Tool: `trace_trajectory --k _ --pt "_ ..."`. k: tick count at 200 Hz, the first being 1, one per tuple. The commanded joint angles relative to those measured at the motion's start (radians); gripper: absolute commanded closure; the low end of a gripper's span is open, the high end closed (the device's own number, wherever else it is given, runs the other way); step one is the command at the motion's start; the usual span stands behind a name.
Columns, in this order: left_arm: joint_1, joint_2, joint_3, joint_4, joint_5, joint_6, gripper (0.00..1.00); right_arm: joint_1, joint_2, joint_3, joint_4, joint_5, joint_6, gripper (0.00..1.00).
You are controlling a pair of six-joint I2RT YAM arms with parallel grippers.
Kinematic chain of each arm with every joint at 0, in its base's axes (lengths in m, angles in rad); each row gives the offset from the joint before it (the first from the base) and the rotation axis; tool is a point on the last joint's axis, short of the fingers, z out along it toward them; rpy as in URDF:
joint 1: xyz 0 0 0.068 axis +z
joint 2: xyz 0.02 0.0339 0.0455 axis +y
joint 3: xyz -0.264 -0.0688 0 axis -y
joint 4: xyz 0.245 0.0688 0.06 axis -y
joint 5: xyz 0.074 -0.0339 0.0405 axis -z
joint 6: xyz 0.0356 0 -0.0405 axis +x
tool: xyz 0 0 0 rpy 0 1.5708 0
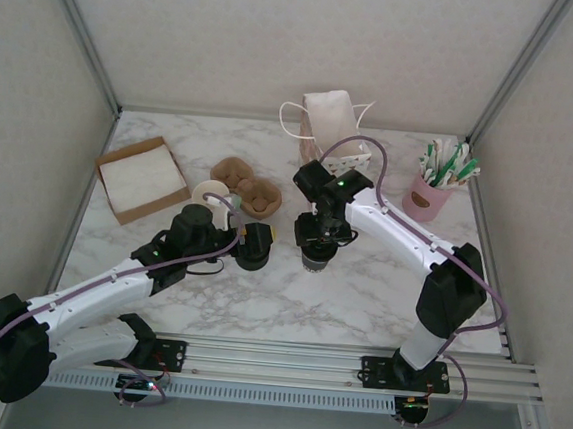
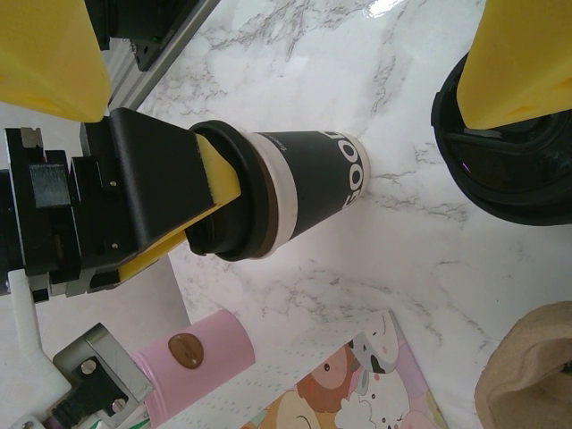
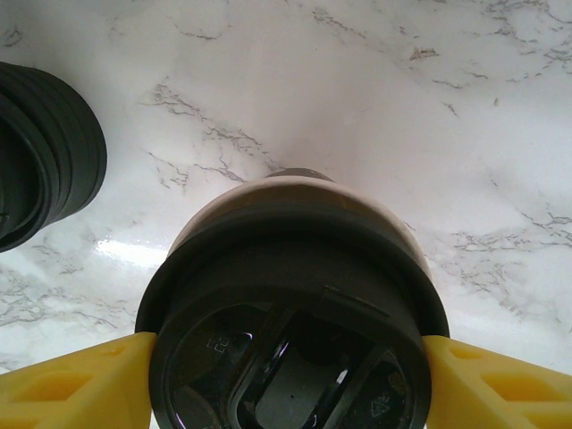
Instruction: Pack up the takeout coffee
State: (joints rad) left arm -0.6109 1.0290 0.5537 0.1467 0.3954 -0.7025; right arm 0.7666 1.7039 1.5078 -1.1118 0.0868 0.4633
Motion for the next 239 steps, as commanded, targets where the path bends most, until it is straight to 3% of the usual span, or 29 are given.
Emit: trace_trajectory --k 1,239 --pt "0.01 -0.003 -0.01 0.033 0.0 0.015 0.0 0.007 0.014 0.014 -0.016 0.025 -0.002 0.29" --pt "0.011 0.007 -0.011 0.042 0.004 0.011 0.01 -0.006 0.024 -0.039 0.023 0.025 -0.001 0.29"
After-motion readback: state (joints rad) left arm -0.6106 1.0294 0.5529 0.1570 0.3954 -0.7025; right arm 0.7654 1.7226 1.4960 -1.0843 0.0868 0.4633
